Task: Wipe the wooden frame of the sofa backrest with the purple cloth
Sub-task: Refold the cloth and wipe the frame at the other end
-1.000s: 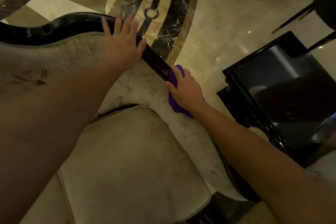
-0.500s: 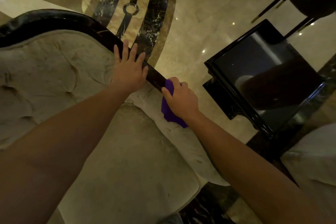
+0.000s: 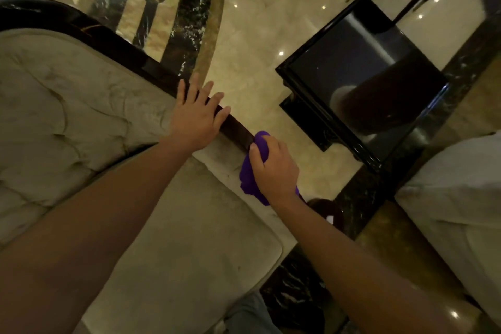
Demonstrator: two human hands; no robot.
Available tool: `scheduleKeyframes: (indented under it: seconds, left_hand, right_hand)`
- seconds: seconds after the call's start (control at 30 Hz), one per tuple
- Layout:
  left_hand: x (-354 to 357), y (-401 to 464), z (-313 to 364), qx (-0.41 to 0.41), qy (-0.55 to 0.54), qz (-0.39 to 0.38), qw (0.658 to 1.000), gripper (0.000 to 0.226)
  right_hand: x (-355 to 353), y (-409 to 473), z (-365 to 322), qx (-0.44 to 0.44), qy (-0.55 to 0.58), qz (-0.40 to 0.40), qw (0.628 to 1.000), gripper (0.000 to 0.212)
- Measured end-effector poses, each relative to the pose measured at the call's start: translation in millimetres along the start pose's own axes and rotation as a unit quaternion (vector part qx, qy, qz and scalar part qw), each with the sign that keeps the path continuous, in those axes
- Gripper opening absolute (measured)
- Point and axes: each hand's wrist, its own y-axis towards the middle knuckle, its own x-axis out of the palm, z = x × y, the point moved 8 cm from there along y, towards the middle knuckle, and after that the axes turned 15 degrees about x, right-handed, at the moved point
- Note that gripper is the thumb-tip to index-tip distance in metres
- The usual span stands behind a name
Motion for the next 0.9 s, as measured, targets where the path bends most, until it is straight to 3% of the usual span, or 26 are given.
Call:
scheduleKeyframes:
  seconds: [0.07, 0.17, 0.23, 0.43, 0.73, 0.9]
  left_hand:
    - [-2.6, 0.6, 5.3, -0.004, 0.007, 0.015, 1.000, 0.063]
    - [-3.1, -1.4, 46.3, 0.075, -0.004, 0.069, 0.995, 0.056]
    - [6.5, -3.1, 78.0, 0.114, -0.033, 0.063, 0.991, 0.056]
    - [17.8, -2.0, 98.6, 0.081, -0.009, 0.030, 0.996, 0.061]
    - [21.2, -2.0, 98.5, 0.076, 0.011, 0.054, 0.996, 0.051]
    - [20.4, -5.0, 118.5, 0.069, 0.065, 0.054, 0.994, 0.056]
  right_hand:
    - [-2.9, -5.4, 9.8, 0.008, 0.005, 0.007, 1.000, 0.046]
    - [-6.4, -11.6, 15.4, 0.007, 0.010, 0.020, 1.000, 0.052]
    - [-7.8, -13.9, 22.1, 0.003, 0.021, 0.021, 1.000, 0.054]
    - [-11.6, -24.7, 65.6, -0.009, 0.031, 0.006, 0.999, 0.051]
    - [-20.8, -41.8, 113.4, -0.083, -0.101, 0.018, 0.991, 0.048]
    - [-24.1, -47.7, 127.7, -0.147, -0.193, 0.049, 0.969, 0.051]
